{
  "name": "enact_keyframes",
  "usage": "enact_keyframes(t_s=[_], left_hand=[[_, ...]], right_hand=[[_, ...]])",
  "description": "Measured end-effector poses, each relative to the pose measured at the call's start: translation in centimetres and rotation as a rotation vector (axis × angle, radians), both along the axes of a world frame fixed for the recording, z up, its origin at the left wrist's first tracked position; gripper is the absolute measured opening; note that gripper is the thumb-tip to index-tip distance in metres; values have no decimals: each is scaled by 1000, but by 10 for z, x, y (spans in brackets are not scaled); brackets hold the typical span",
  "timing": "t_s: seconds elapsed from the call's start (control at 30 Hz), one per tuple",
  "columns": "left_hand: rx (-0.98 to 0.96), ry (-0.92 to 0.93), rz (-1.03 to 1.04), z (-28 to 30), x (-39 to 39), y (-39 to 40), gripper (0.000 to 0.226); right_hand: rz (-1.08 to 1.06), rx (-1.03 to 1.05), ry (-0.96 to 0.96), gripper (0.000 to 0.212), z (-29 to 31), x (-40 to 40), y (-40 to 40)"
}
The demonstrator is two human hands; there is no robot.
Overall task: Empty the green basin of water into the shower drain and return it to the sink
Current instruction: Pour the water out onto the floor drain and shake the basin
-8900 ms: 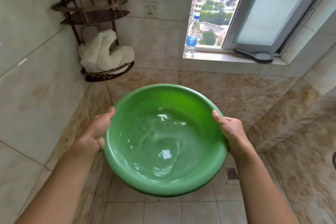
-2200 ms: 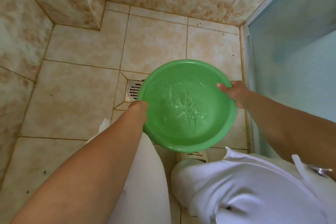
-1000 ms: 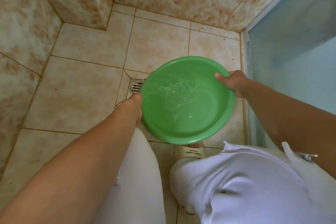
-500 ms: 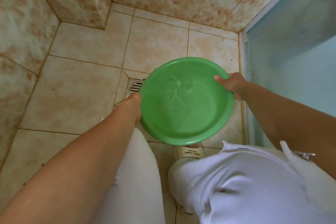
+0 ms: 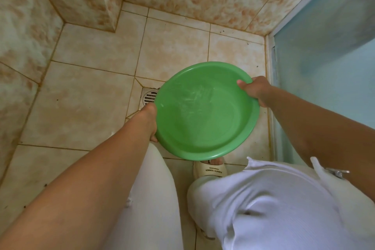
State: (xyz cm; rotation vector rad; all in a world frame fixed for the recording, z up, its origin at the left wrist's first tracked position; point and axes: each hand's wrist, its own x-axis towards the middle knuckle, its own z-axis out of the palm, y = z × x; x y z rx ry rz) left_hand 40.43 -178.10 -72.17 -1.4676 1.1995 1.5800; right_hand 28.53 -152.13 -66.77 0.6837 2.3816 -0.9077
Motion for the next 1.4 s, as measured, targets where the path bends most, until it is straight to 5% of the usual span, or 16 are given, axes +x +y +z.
enact_keyframes(t_s=[1.13,1.4], left_hand=[[-65,5,11,-2,-1,0,40],[-26,19,-18,13,4,-8,40]], right_hand=[[18,22,-50,50,24,-11,-34],[133,53,-231,28,52,-9,-46]])
